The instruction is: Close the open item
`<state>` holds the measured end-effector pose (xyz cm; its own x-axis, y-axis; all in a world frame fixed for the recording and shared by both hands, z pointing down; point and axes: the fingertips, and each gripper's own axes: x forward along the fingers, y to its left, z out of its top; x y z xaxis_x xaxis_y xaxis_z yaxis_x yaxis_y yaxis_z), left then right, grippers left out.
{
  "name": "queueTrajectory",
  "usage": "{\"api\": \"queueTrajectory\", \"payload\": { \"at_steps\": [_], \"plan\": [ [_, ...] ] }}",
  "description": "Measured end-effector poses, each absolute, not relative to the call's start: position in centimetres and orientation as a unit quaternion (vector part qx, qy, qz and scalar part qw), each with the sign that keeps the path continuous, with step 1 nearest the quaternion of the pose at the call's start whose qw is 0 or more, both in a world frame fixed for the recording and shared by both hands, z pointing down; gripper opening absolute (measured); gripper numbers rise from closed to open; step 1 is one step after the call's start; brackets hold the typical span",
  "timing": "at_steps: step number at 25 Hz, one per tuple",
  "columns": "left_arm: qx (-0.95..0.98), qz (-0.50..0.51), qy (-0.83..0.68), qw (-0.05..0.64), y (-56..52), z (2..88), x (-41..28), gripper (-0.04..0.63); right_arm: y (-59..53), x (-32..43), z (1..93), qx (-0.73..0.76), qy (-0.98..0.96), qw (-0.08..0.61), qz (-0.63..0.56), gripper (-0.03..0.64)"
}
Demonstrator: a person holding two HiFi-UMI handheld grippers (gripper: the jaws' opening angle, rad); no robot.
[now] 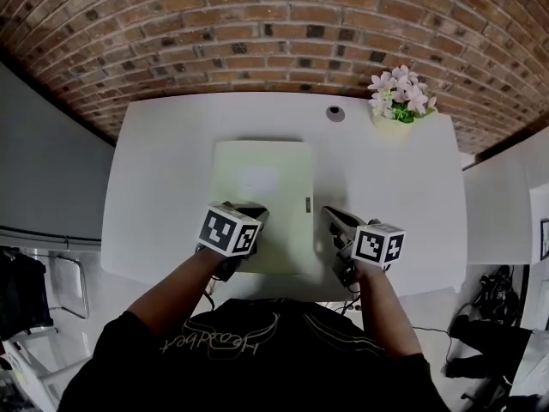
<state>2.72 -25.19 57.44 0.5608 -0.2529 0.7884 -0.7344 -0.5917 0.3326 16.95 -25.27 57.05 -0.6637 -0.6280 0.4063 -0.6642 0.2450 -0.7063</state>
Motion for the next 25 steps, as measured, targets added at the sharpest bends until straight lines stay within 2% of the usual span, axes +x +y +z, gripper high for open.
{"api": "queueTrajectory", "payload": {
  "at_steps": [6, 14, 25],
  "plan": [
    [0.846, 0.351, -0.291, 0.278, -25.3, 55.7, 2.6, 0.002, -24.8, 19.3, 54.2, 0.434, -0.796, 0.025, 0.422, 0.003],
    [0.869, 0.295, -0.284, 0.278, -24.1, 52.1, 2.0, 0.002, -23.1, 21.7, 49.4, 0.444, -0.818, 0.049, 0.363, 0.003],
    [0.907, 0.19, -0.259, 0.273, -18.0, 43.7, -1.1, 0.002, -16.9, 12.7, 38.8, 0.337, -0.896, 0.008, 0.289, 0.003]
  ]
}}
